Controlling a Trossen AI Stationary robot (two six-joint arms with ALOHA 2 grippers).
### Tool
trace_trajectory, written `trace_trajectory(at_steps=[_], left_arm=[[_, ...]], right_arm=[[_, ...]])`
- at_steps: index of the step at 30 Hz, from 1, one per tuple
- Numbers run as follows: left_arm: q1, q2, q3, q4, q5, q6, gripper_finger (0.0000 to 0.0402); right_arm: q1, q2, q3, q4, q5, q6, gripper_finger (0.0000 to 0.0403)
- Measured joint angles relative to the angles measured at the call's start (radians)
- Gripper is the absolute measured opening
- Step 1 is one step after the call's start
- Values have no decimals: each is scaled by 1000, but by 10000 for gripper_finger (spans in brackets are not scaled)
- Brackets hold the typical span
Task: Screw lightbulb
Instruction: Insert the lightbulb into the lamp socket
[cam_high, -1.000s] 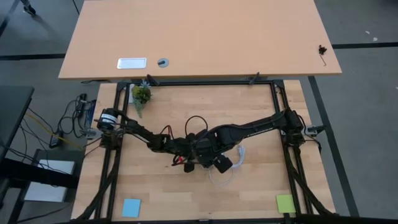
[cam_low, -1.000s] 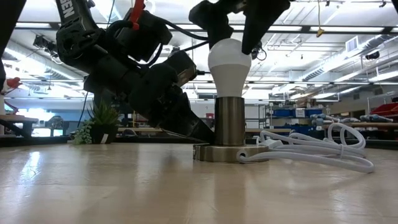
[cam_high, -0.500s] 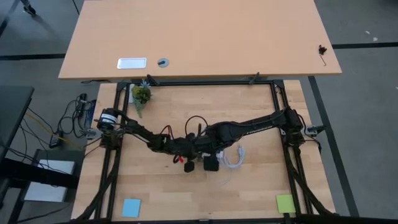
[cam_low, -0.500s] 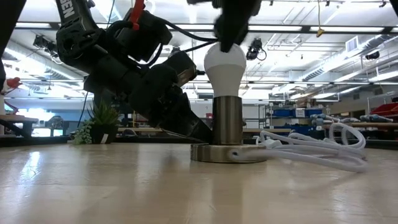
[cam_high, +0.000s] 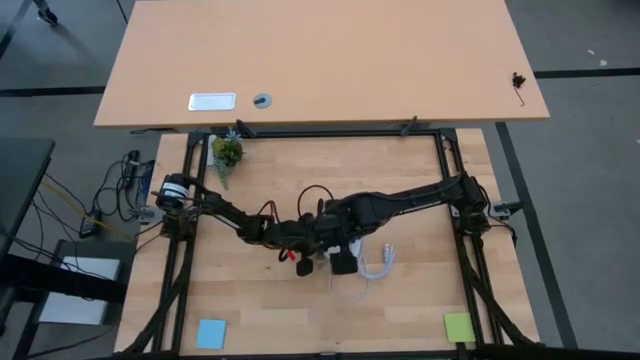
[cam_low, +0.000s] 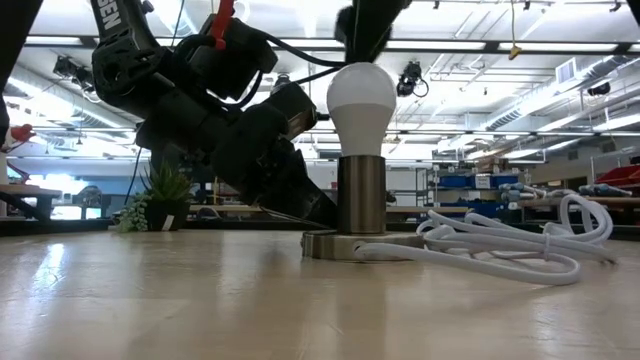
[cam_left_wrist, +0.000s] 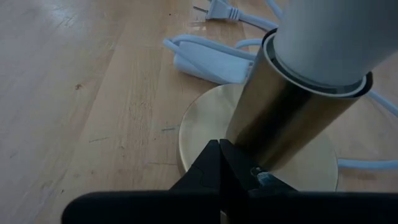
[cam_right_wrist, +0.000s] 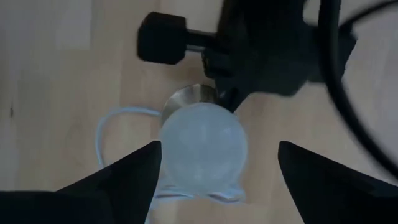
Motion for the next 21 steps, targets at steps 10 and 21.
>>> trace_trajectory(at_steps=[10, 21], left_arm=[[0, 0, 0, -2, 1, 1, 0], [0, -1, 0, -15, -5, 1, 0]], right_arm=[[-4, 20, 9, -8, -3, -324, 324], [-2, 53, -3, 9, -18, -345, 319]])
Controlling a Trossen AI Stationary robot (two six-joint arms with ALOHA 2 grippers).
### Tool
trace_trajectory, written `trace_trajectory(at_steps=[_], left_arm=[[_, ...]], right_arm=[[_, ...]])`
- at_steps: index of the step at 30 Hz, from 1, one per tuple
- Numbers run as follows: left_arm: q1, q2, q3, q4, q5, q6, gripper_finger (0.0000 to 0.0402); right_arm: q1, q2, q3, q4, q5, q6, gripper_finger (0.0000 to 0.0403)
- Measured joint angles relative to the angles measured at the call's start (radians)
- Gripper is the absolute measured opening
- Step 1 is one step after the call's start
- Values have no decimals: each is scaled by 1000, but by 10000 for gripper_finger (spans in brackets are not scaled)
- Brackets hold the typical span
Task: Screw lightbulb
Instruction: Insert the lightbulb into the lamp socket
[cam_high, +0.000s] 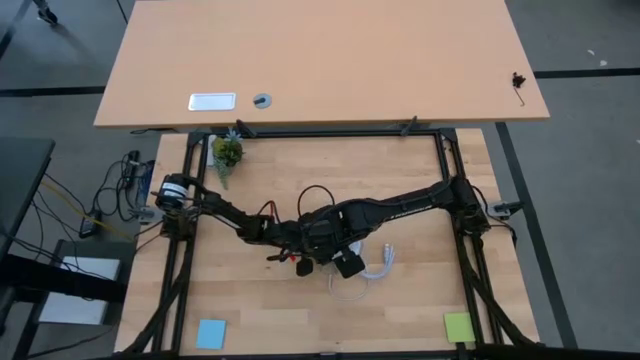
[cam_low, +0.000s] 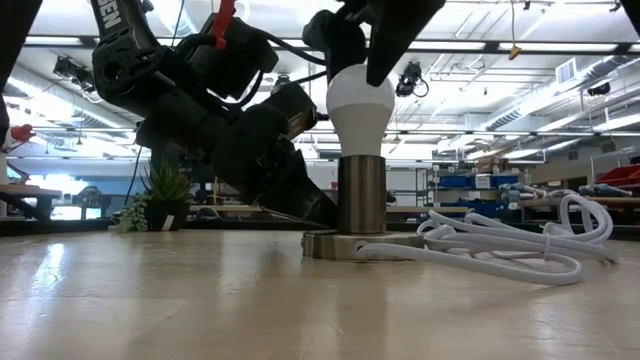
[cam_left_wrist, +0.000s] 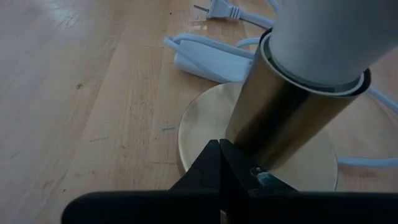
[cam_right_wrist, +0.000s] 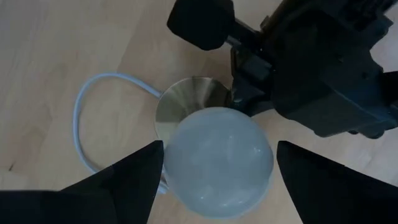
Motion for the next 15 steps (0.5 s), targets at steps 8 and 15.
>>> trace_trajectory(at_steps=[8, 15], left_arm=[[1, 0, 0, 1, -1, 1, 0], [1, 0, 0, 1, -3, 0, 0]], right_arm=[[0, -1, 0, -9, 1, 139, 286], [1, -9, -31, 8, 23, 534, 241]])
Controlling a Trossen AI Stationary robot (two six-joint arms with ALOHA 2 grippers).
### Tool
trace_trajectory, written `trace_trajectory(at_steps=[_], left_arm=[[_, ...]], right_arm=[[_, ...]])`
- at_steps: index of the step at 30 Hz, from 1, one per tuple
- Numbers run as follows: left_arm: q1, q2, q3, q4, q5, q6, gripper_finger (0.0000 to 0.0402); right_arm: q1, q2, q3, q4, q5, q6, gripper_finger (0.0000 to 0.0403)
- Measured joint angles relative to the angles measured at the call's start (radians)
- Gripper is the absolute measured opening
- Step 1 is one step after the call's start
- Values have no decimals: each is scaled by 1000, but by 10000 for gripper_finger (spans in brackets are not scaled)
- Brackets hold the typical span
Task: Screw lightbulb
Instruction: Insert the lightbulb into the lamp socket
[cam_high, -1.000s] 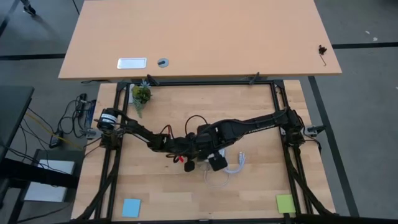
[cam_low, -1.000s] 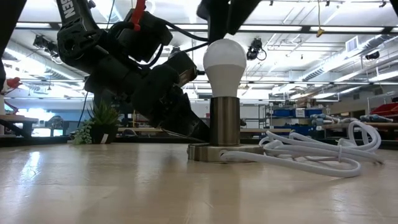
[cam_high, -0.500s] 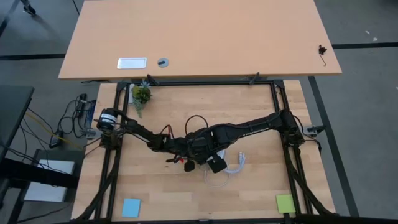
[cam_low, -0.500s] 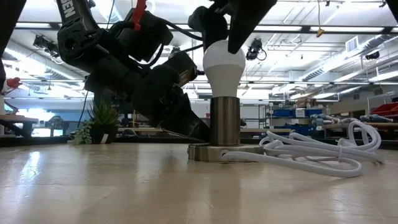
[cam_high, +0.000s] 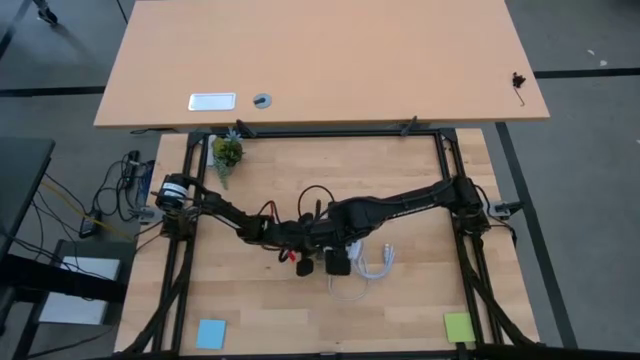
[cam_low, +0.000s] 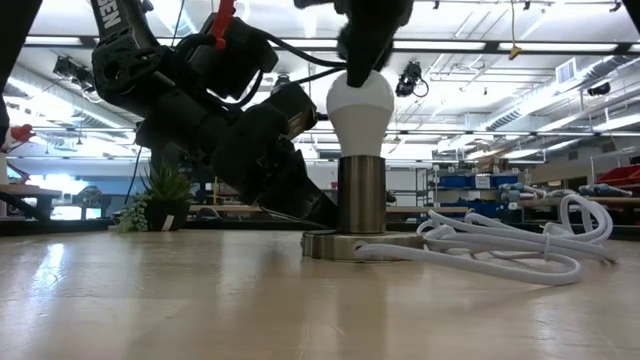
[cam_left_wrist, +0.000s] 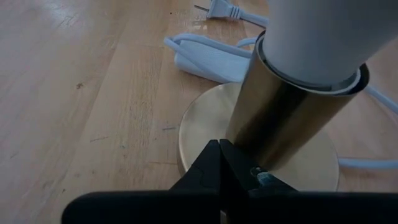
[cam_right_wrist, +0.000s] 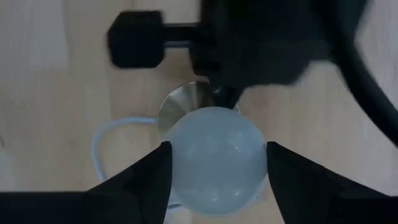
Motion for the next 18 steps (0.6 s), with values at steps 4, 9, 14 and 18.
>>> trace_trajectory(at_steps=[4, 9, 14, 18], left_arm=[[0, 1, 0, 0, 0, 0, 0], [0, 1, 0, 8, 2, 5, 0], [0, -2, -2, 17, 3, 23, 0], [10, -31, -3, -24, 13, 31, 0]], right_arm=[[-6, -1, 2, -10, -22, 143, 253], [15, 7, 48, -46, -43, 70, 287], [19, 8, 123, -90, -50, -20, 309], [19, 8, 154, -133, -48, -42, 312]])
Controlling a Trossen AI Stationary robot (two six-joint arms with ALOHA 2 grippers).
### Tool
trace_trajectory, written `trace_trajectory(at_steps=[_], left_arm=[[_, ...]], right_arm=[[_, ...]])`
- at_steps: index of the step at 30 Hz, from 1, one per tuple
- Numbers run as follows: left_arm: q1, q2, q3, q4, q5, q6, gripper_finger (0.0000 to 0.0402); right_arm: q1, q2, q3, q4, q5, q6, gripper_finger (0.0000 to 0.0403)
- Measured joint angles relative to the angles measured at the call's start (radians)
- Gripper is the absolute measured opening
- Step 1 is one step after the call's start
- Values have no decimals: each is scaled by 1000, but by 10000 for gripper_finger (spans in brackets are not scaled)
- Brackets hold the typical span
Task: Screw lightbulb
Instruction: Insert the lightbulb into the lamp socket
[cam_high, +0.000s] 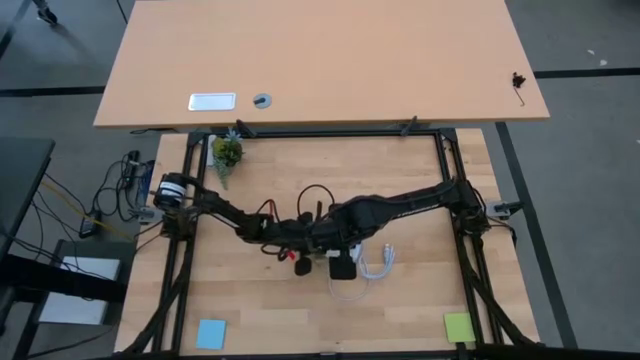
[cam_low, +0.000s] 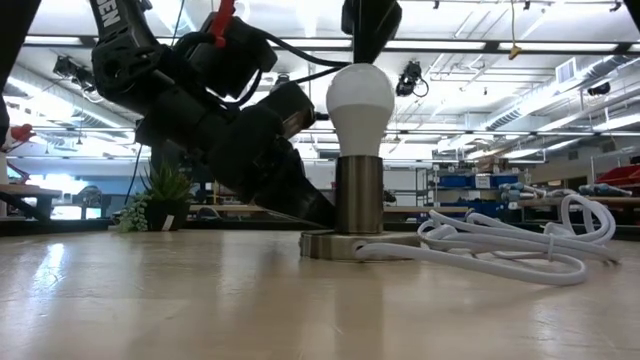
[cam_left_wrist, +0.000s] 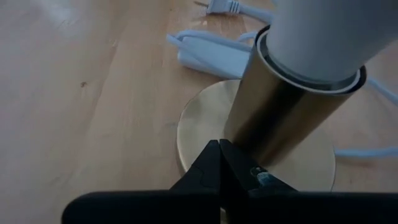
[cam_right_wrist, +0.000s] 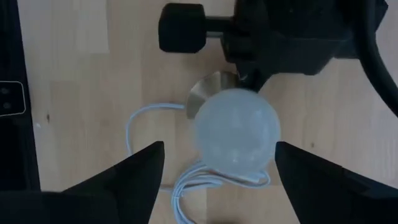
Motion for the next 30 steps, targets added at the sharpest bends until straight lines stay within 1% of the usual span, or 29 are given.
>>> trace_trajectory(at_steps=[5, 10, 13, 15, 18, 20, 22, 28, 30], left_arm=[[2, -84, -2, -148, 6, 44, 0], [1, -173, -1, -269, 10, 52, 0], [0, -211, -1, -306, 17, 65, 0], [0, -221, 0, -310, 51, 65, 0], [0, -216, 0, -314, 125, 52, 0], [-3, -210, -1, -307, 140, 50, 0], [-5, -210, -14, -287, 140, 50, 0], [-19, -206, -28, -255, 138, 38, 0], [-24, -196, -27, -233, 138, 28, 0]], right_arm=[[7, 0, 22, -59, 30, 0, 297], [25, -1, 25, -116, 72, -3, 267], [43, -1, 25, -132, 108, -3, 244], [58, -1, 25, -153, 136, -3, 229], [87, -2, 25, -193, 222, 18, 202], [105, -3, 12, -188, 270, 39, 179], [119, -3, -13, -183, 293, 53, 151], [145, -8, -128, -114, 369, 76, 50], [147, -29, -176, -66, 395, 84, 18]])
